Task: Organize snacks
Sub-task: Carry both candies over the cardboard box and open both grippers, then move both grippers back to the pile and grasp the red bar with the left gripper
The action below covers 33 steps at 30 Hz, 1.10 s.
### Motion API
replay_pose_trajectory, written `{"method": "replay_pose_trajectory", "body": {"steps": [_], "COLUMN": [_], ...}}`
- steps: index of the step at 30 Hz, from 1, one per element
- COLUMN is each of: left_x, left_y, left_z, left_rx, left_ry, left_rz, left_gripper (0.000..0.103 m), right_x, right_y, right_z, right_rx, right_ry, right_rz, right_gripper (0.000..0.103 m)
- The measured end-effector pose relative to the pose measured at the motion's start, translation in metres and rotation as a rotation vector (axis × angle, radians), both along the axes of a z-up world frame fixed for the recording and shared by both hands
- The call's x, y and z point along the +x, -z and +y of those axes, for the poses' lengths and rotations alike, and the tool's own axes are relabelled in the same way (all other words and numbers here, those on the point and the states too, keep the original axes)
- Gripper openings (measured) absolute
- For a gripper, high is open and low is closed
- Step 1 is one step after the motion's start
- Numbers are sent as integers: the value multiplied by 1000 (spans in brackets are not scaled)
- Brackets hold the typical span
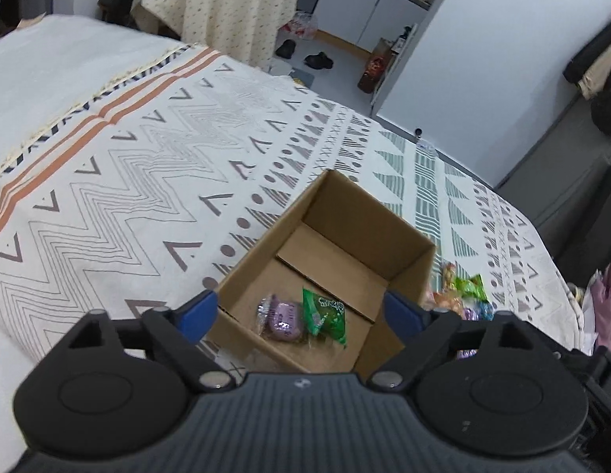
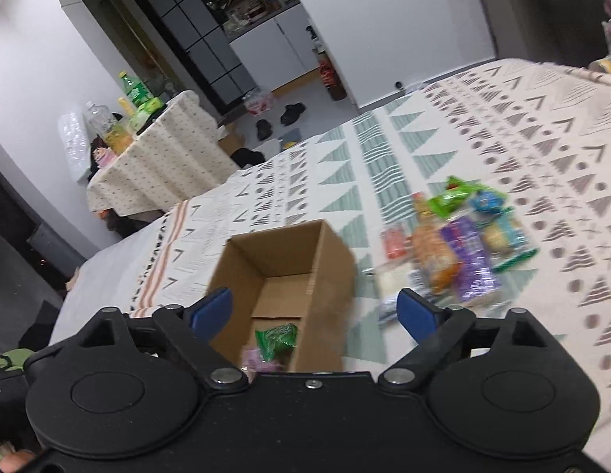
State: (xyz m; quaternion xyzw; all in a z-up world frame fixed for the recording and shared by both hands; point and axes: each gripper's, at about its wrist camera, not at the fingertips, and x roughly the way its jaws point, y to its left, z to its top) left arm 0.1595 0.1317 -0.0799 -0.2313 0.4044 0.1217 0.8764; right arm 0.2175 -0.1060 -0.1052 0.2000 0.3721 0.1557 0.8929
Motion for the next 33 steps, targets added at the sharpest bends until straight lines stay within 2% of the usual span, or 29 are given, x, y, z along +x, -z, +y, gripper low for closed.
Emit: {"method": "replay_pose_trajectory", "body": {"steps": [3, 6, 21, 33], "left_x": [-3, -6, -21, -30], "left_y": [-1, -3, -2, 11], "left_z": [-14, -30, -98, -150], "left_rx": [12, 20, 39, 76], "left_ry": [19, 45, 149, 231], "left_rz": [-6, -12, -3, 64], "left_gripper": [103, 103, 103, 103], "right_x": [-6, -11, -40, -55], "right_y": [-2, -2, 7, 24], "right_z": [-18, -35, -101, -141], "right_rx": [-15, -18, -38, -100], "right_ry": [22, 36, 105, 160], "right_rz": [-4, 11, 29, 62], "right_gripper": [99, 103, 103, 103]}}
